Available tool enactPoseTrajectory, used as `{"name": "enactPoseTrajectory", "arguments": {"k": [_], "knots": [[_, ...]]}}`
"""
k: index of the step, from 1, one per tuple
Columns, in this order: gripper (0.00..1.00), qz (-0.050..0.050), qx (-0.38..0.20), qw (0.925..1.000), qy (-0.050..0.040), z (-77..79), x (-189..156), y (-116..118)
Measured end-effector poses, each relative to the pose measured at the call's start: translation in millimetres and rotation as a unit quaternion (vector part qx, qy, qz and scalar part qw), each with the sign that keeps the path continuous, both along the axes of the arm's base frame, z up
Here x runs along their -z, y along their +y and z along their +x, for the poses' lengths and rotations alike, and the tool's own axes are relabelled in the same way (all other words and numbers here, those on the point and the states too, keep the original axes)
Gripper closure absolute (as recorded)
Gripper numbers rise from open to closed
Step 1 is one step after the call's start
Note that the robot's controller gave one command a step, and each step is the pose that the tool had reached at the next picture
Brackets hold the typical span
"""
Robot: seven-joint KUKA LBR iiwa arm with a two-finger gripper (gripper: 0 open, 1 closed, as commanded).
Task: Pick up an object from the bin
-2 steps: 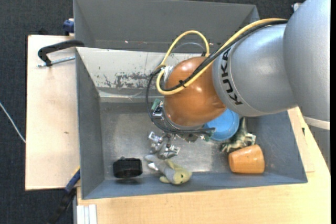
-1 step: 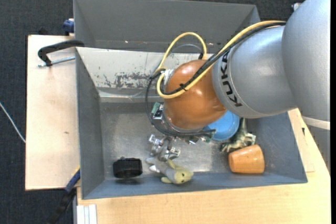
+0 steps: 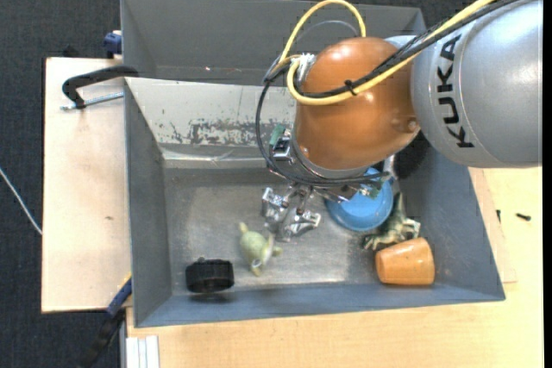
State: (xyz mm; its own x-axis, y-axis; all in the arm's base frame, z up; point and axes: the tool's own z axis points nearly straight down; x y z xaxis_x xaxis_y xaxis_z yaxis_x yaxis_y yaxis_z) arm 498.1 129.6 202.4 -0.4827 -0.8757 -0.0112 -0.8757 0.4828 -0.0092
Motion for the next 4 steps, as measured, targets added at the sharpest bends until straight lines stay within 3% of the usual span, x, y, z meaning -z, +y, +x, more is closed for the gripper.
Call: {"name": "enactPoseTrajectory", "arguments": {"k": [1, 2, 3, 4], "knots": [[0.00, -0.001, 0.000, 1.0000, 0.0046, -1.5, 5, 0], [0.00, -0.001, -0.207, 0.9783, 0.0019, 5.9, 127, 37], [1.00, 0.002, -0.207, 0.9782, -0.0036, 7.6, 123, 41], [1.00, -0.001, -0.149, 0.9889, 0.0016, 52.3, 110, 57]]}}
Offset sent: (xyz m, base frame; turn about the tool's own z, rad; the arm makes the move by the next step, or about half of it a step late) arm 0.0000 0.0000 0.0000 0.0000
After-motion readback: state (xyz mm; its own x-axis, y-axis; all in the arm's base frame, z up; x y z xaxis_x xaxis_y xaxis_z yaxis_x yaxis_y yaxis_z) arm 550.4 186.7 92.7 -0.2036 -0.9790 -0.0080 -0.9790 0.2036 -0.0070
